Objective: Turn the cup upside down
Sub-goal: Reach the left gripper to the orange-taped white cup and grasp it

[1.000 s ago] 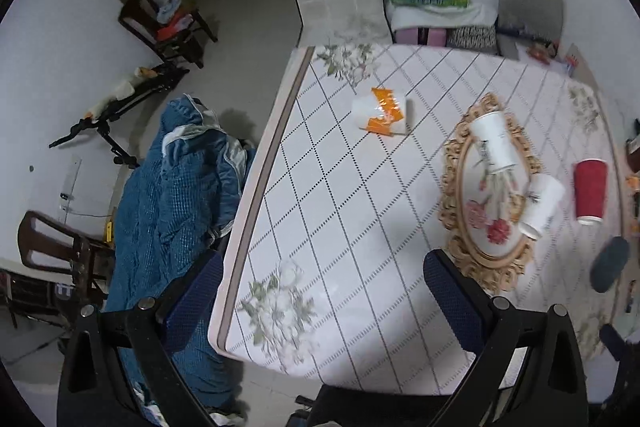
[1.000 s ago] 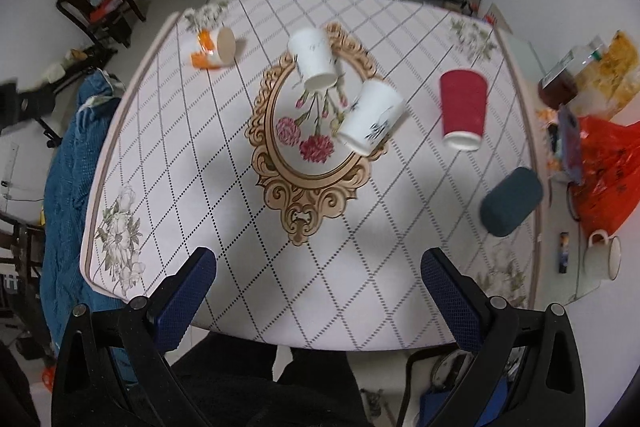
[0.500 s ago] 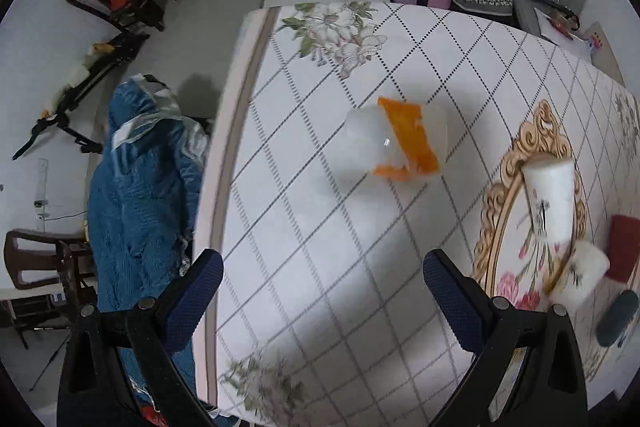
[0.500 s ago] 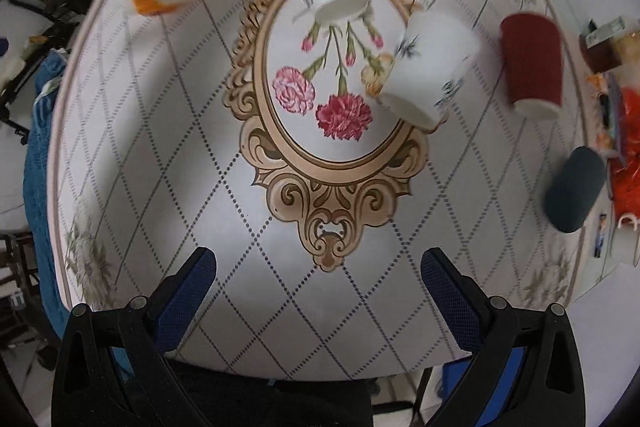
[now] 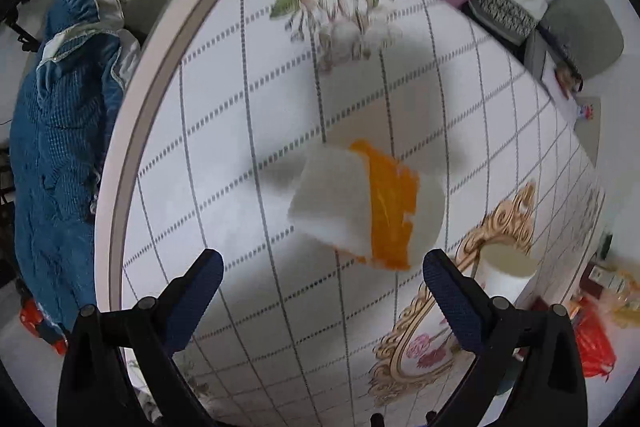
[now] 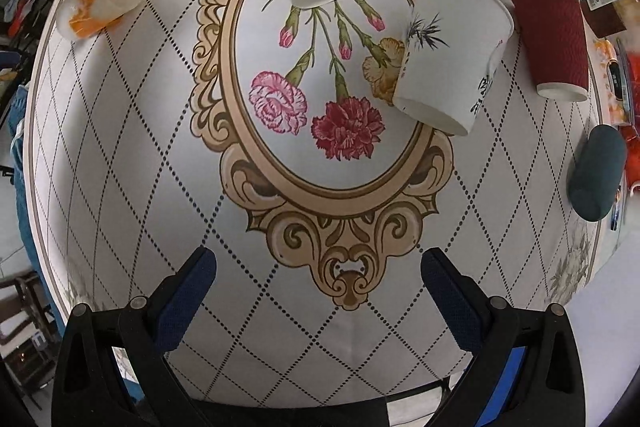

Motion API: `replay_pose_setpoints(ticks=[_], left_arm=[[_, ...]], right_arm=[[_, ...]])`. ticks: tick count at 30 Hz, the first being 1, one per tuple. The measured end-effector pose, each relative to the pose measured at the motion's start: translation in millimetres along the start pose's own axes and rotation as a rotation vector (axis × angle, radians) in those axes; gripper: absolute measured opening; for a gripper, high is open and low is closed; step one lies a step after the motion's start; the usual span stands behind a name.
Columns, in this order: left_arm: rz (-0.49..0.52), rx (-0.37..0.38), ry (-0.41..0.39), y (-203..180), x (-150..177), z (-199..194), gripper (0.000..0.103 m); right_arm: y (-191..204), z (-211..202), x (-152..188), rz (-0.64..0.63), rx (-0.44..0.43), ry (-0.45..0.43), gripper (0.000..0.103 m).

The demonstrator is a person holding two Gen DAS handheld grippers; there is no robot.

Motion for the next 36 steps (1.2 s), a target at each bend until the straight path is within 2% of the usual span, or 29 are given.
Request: replay_pose_setpoints(ticks=[2, 4, 5, 8, 10, 12, 15, 21, 26, 32, 33, 36], left_arm=[[0.04, -0.03, -0.038, -1, -6, -8, 0.102], [0.163, -0.065, -0.105, -12, -11, -21, 0.102], [0.254, -0.106, -0.137, -20, -14, -26, 0.102], [0.642, -0.324, -0.251, -52, -5, -35, 0.102], [0.827, -0.436, -0.269, -62, 4, -30, 0.102], [0.997, -0.531, -0.246, -67, 17, -15, 0.102], [1.139, -0.615, -0.208, -63, 28, 1, 0.102], [1.289, -0.689, -0.161, -69, 24, 27, 0.102], [1.333, -0.714, -0.122, -75, 17, 54, 0.102], [1.361, -0.693, -0.088, -79, 16, 75, 0.102], [1.367, -0.69, -0.089, -80, 16, 77, 0.096], [1.368, -0.678, -0.077, -80, 15, 83, 0.079]], right_arm=[[0, -2, -3, 0.006, 0.002, 0.0, 0.103], [-1, -6, -5, 0.006, 0.004, -0.006, 0.103], [2, -7, -10, 0.002, 0.005, -0.008, 0.103], [4, -15, -13, -0.013, 0.006, -0.013, 0.103], [9, -17, -15, -0.019, 0.003, -0.014, 0.103], [14, -19, -16, -0.022, -0.002, -0.012, 0.103], [20, -21, -16, -0.02, -0.008, -0.012, 0.103], [29, -21, -14, -0.009, -0.008, 0.003, 0.103], [28, -20, -7, -0.003, -0.003, 0.013, 0.103], [16, -12, -7, 0.008, -0.002, 0.019, 0.103], [9, 0, -11, 0.009, -0.003, 0.02, 0.103], [5, 0, -12, 0.011, -0.002, 0.023, 0.103]])
Point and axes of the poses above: each gripper's, at about its wrist camera, not at the fingertips, and z roughly the way its jaws point, y to its left, x to its underside, the point moved 9 cm from there along z, roughly the way its jaws point, and after that the axes turned 5 degrees about z, right-handed, at the moved point
